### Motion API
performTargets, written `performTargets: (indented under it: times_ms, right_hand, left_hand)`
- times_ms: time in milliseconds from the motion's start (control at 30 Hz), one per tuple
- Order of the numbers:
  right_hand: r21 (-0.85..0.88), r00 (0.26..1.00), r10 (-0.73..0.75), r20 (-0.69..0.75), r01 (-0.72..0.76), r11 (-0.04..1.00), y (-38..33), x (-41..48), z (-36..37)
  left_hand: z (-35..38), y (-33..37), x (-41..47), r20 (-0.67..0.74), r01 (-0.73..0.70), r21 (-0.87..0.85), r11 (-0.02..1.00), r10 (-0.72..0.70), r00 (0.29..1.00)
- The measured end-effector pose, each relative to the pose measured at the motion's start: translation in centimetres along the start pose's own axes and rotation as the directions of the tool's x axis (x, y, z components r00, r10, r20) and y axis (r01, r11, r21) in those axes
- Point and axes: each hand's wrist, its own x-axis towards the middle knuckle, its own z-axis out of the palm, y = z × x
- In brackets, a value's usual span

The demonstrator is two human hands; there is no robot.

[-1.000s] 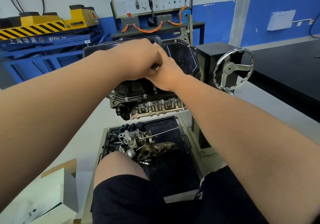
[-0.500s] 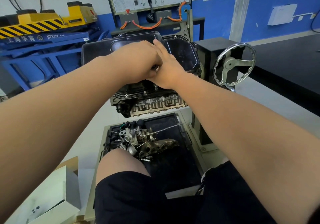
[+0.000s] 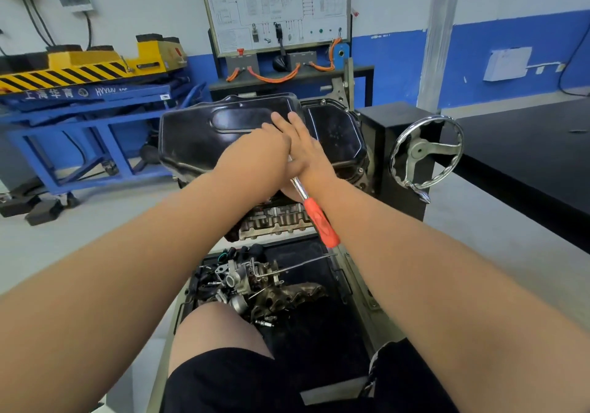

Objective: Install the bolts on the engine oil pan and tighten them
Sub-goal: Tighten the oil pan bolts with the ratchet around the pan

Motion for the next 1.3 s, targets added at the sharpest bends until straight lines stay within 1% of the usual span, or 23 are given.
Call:
performTargets:
  times_ms: [67,133,167,233,300,367,400,467,533,600,633,700,800,867,900,967,1033,1100,1133,1167,1200,1233,1300]
  right_hand:
    - [0.07,0.999,0.014,-0.05,-0.011,0.997,0.1,-0.1,0.3]
    - [0.125,0.996,0.016,-0.084,-0.005,0.992,0.1,-0.2,0.2]
    - [0.127,0.996,0.017,-0.088,-0.006,0.992,0.1,-0.2,0.2]
    - [0.098,0.997,0.008,-0.081,0.0,0.995,0.2,-0.1,0.3]
    - [0.057,0.997,-0.009,-0.073,0.013,0.998,0.3,0.0,0.4]
    - [-0.004,0.998,-0.015,-0.068,0.015,1.0,0.7,0.1,0.7]
    - [-0.017,0.998,-0.014,-0.066,0.013,1.0,0.8,0.2,0.8]
    - [0.034,0.997,-0.009,-0.075,0.011,0.999,0.8,0.2,1.0]
    - [0.076,0.995,-0.011,-0.096,0.018,0.997,0.8,0.2,1.1]
    - [0.064,0.994,-0.016,-0.11,0.023,0.998,0.9,0.2,1.4]
    - [0.054,0.994,-0.012,-0.112,0.019,0.998,1.0,0.2,1.5]
    - [0.004,0.994,-0.002,-0.111,0.003,1.0,1.0,0.4,1.7]
    - [-0.034,0.995,0.015,-0.101,-0.019,0.999,0.9,0.6,1.8]
    - [-0.017,0.996,0.031,-0.089,-0.033,0.999,0.8,0.5,1.8]
    - [-0.011,0.996,0.027,-0.086,-0.028,1.0,0.9,0.5,1.6]
    - [-0.001,0.997,-0.001,-0.078,0.001,1.0,1.0,0.2,1.3]
    - [0.028,0.998,-0.015,-0.067,0.017,0.999,0.8,0.0,1.0]
    - [0.017,0.999,-0.008,-0.052,0.009,1.0,0.5,0.0,0.8]
    - [0.01,0.999,-0.006,-0.051,0.006,1.0,0.5,-0.1,0.8]
    - [0.019,0.998,-0.005,-0.058,0.006,1.0,0.5,-0.1,0.8]
    - [0.03,0.998,-0.007,-0.068,0.009,1.0,0.6,0.0,0.9]
    - [0.022,0.997,-0.008,-0.074,0.009,1.0,0.7,0.0,0.9]
    - [-0.014,0.997,0.008,-0.076,-0.009,1.0,0.7,0.0,1.1]
  left_hand:
    - [0.5,0.2,0.1,-0.036,0.02,-0.025,1.0,-0.021,0.999]
    - [0.4,-0.3,0.0,-0.086,-0.026,-0.004,1.0,0.026,0.996]
    - [0.3,-0.8,-0.2,-0.085,-0.06,0.029,0.998,0.062,0.994]
    - [-0.1,-1.5,-0.3,-0.064,-0.176,0.165,0.97,0.189,0.98]
    - [-0.1,-1.7,-0.3,-0.04,-0.323,0.325,0.889,0.355,0.934]
    - [0.1,-2.0,-0.2,-0.026,-0.379,0.399,0.835,0.424,0.905]
    - [0.2,-2.1,-0.1,-0.027,-0.366,0.414,0.834,0.413,0.91]
    - [0.0,-1.6,0.1,-0.059,-0.271,0.397,0.877,0.319,0.946]
    - [-0.1,-0.6,0.4,-0.044,-0.145,0.274,0.951,0.162,0.986]
    - [0.5,0.1,0.3,-0.004,-0.055,0.209,0.976,0.057,0.998]
    - [0.7,0.2,0.4,-0.036,-0.048,0.19,0.981,0.056,0.998]
    - [0.7,-0.2,0.3,-0.118,-0.091,0.19,0.977,0.115,0.986]
    - [0.6,-1.6,0.2,-0.094,-0.256,0.287,0.923,0.293,0.951]
    - [0.5,-1.6,0.1,-0.113,-0.329,0.367,0.87,0.393,0.913]
    - [0.6,-1.6,0.1,-0.105,-0.343,0.399,0.85,0.415,0.904]
    - [0.7,-1.8,0.2,-0.117,-0.305,0.395,0.866,0.377,0.919]
    - [0.5,-1.7,0.2,-0.143,-0.195,0.309,0.931,0.248,0.958]
    - [0.4,-0.9,0.2,-0.059,-0.073,0.175,0.982,0.084,0.995]
    - [0.7,-0.5,0.4,-0.015,-0.035,0.128,0.991,0.037,0.999]
    - [0.9,-0.2,0.6,0.002,-0.026,0.106,0.994,0.026,1.0]
    - [0.8,-0.1,0.6,-0.01,-0.049,0.114,0.992,0.05,0.999]
    - [0.7,-0.3,0.6,-0.046,-0.095,0.142,0.985,0.102,0.994]
    - [0.7,-1.4,0.5,-0.12,-0.227,0.253,0.94,0.264,0.957]
